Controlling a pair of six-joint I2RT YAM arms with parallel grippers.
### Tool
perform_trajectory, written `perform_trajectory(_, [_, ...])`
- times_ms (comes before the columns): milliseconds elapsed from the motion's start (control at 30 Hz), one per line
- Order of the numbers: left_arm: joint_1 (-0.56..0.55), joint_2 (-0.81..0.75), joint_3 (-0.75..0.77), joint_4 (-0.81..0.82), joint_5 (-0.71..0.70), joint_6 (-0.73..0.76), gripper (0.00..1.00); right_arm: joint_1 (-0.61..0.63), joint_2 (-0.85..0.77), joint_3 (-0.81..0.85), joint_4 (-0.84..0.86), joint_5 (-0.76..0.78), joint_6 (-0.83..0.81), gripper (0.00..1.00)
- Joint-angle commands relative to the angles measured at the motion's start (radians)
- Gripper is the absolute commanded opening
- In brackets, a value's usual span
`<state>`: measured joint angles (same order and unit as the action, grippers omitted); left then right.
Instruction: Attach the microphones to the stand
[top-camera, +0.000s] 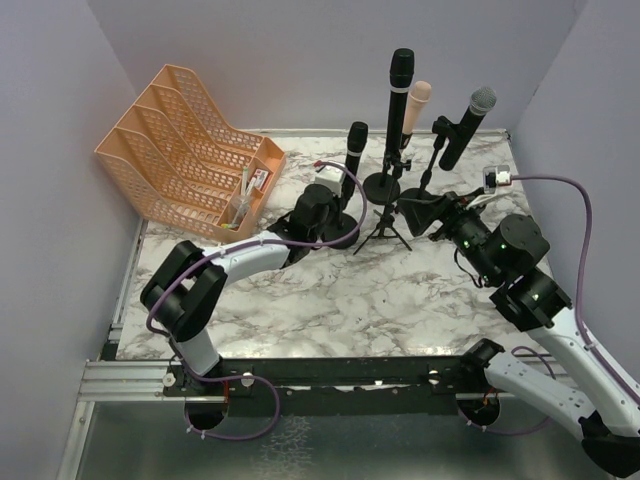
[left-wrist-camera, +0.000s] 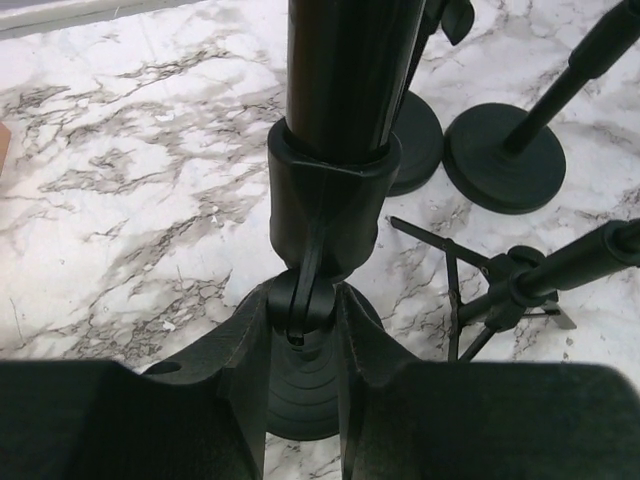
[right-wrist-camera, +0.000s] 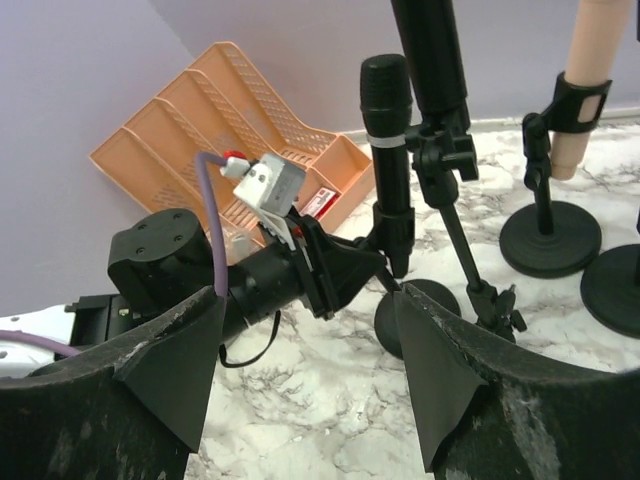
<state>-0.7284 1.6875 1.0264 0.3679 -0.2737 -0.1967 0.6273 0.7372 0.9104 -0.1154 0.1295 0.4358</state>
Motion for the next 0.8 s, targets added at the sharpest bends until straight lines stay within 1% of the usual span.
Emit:
perform_trajectory(0, [0.004, -0.017, 0.017, 0.053, -0.093, -0.043, 0.37, 0.003, -0.03, 0.01, -0.101, 0.072, 0.033, 0.73])
perform_trajectory(67, [0.004, -0.046, 0.005, 0.051, -0.102, -0.041, 0.52, 0.004, -0.037, 0.016, -0.133, 0.102, 0.054, 0.73])
perform_trajectory(133, [0.005, -0.083, -0.009, 0.046, -0.103, -0.031, 0.66, 0.004, -0.034, 0.049, -0.214, 0.171, 0.129, 0.73])
perform_trajectory(200, [0.005, -0.129, -0.03, 0.041, -0.104, -0.035, 0.75, 0.004, -0.032, 0.074, -0.306, 0.222, 0.196, 0.73])
perform_trajectory(267, [0.005, -0.178, -0.052, 0.027, -0.101, -0.034, 0.8, 0.003, -0.036, 0.081, -0.385, 0.271, 0.251, 0.73])
perform_trajectory(333, [0.005, -0.227, -0.069, -0.013, -0.105, -0.048, 0.98, 0.004, -0.041, 0.078, -0.455, 0.305, 0.299, 0.74])
perform_trajectory(400, [0.005, -0.27, -0.066, -0.101, -0.151, -0.121, 0.99, 0.004, -0.046, 0.074, -0.524, 0.326, 0.34, 0.74])
perform_trajectory(433, [0.006, -0.282, -0.037, -0.196, -0.174, -0.191, 0.99, 0.003, -0.047, 0.073, -0.557, 0.331, 0.35, 0.79])
perform_trajectory(467, [0.007, -0.286, 0.006, -0.306, -0.175, -0.237, 0.99, 0.003, -0.046, 0.074, -0.591, 0.345, 0.371, 0.86])
perform_trajectory(533, [0.006, -0.275, 0.1, -0.57, -0.142, -0.295, 0.99, 0.003, -0.034, 0.089, -0.706, 0.388, 0.458, 0.92])
perform_trajectory(600, [0.006, -0.273, 0.153, -0.717, -0.111, -0.319, 0.99, 0.003, -0.021, 0.1, -0.787, 0.396, 0.496, 0.96])
perform_trajectory(700, [0.007, -0.323, 0.155, -0.834, -0.112, -0.318, 0.99, 0.003, -0.006, 0.127, -0.913, 0.408, 0.551, 1.0])
perform_trajectory(767, [0.006, -0.393, 0.119, -0.866, -0.137, -0.325, 0.99, 0.003, -0.001, 0.154, -0.983, 0.421, 0.574, 1.0])
